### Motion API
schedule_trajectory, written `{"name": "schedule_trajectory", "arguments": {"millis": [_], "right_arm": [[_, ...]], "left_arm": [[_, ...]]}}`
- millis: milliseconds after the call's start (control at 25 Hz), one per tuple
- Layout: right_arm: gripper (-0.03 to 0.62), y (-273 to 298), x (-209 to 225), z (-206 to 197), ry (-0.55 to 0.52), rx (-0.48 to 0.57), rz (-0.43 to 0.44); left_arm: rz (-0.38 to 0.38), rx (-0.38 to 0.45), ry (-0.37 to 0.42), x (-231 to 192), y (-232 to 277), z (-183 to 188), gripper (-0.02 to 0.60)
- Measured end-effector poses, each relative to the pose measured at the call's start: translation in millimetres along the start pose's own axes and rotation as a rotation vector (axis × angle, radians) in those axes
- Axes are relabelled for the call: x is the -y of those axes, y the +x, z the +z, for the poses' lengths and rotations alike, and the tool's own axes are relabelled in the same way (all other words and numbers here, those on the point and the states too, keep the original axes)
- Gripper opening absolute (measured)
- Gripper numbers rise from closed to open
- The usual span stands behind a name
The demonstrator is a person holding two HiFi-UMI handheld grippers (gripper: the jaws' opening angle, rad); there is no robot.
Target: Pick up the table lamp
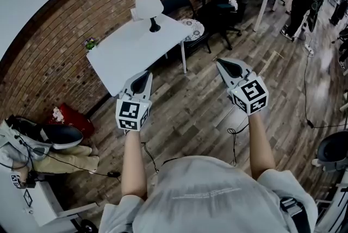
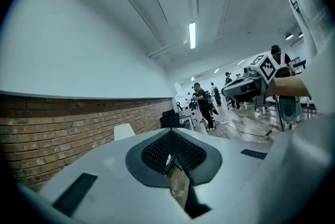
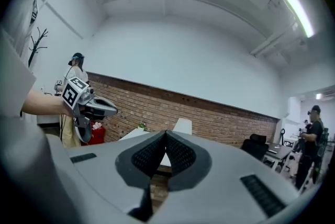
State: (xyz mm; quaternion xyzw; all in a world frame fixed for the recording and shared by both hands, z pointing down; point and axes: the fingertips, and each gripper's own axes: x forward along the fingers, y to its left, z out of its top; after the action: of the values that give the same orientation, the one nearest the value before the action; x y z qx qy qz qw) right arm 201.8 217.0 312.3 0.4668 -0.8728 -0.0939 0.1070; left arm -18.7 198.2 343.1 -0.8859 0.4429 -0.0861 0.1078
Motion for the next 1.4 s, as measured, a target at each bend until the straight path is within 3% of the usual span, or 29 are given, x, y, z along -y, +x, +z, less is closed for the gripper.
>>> {"name": "schedule_trajectory", "arguments": {"millis": [200,480,800,1000,1400], "right_arm": [[0.002,-10,17,-14,0.021,0.015,0.053],[0.000,-6,39,-30,0.010,0.002,0.052],[0.000,42,55,-34,0.082,0.038,0.034],[0.002,92,67,-49,0.033,-0.021,0.020],[0.002,235,96,-39,0.033,-0.038,-0.001]], "left_arm": [[0.045,-0.055,-0.009,15,7,-9,0.012],[0.135,-0.061,-0.073,4,11,-15,0.015],[0.122,-0.104,-0.090,-34,43,-54,0.015],[0.132,-0.161,-0.052,-77,81,-90,0.015],[0.058,-0.122,-0.089,-195,173,-104,0.017]]}}
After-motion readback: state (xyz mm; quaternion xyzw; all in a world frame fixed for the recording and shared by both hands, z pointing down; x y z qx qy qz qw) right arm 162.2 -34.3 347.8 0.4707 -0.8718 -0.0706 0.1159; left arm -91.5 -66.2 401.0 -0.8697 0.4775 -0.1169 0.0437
